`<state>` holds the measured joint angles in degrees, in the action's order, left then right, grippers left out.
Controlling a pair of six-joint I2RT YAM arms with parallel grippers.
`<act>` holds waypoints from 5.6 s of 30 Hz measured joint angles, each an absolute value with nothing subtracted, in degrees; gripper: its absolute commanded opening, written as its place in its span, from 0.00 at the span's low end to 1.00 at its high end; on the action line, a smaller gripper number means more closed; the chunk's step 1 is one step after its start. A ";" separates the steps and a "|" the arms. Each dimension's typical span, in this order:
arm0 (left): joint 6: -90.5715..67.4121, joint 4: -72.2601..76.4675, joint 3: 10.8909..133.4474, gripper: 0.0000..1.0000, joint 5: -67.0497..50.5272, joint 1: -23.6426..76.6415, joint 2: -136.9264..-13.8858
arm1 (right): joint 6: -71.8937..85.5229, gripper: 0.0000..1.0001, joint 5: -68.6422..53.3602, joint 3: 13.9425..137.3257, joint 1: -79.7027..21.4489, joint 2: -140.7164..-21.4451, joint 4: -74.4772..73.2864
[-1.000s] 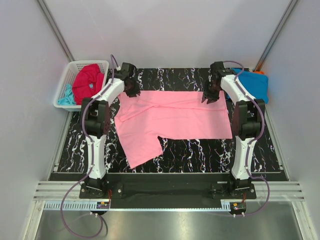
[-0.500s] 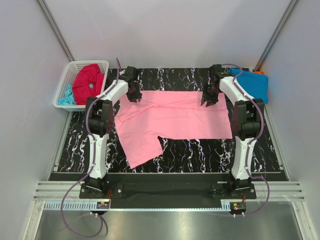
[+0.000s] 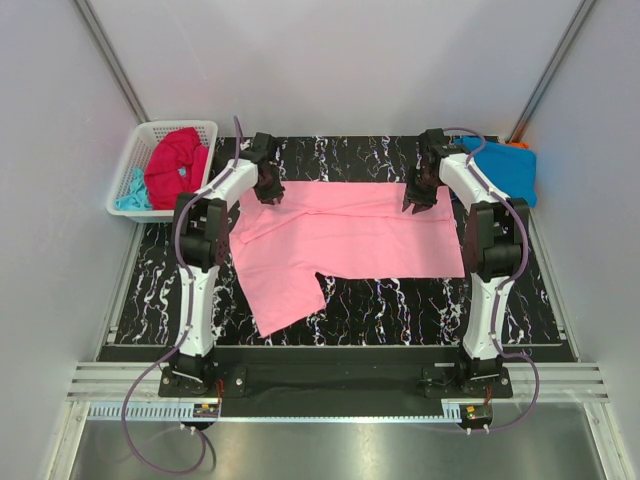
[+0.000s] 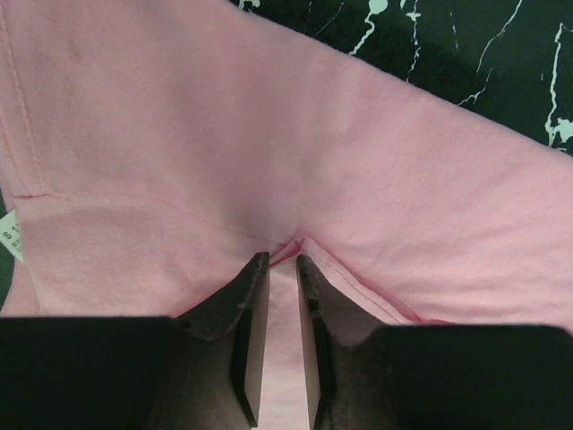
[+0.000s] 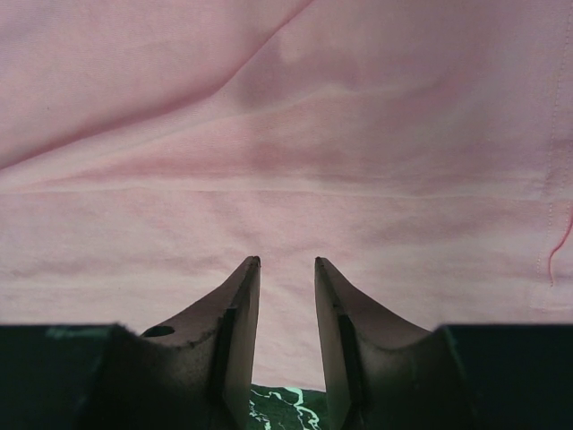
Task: Fold and stack the t-shirts
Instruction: Fold the tshirt
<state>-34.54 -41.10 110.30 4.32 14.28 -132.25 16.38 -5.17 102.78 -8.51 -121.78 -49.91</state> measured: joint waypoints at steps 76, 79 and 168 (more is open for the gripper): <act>-31.55 -33.93 76.29 0.20 -6.76 29.32 -106.02 | 19.22 0.38 -3.22 94.61 -9.45 -113.43 -48.93; -33.89 -29.69 65.89 0.24 -6.63 29.39 -97.06 | 20.91 0.42 -1.21 87.02 -9.52 -108.20 -46.17; -63.59 -54.83 36.82 0.00 12.27 43.51 -55.20 | 39.88 0.46 12.25 52.05 2.85 -88.31 -37.74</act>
<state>-63.59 -54.83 36.82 12.27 43.51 -55.20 39.88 12.25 52.05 2.85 -88.31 -37.74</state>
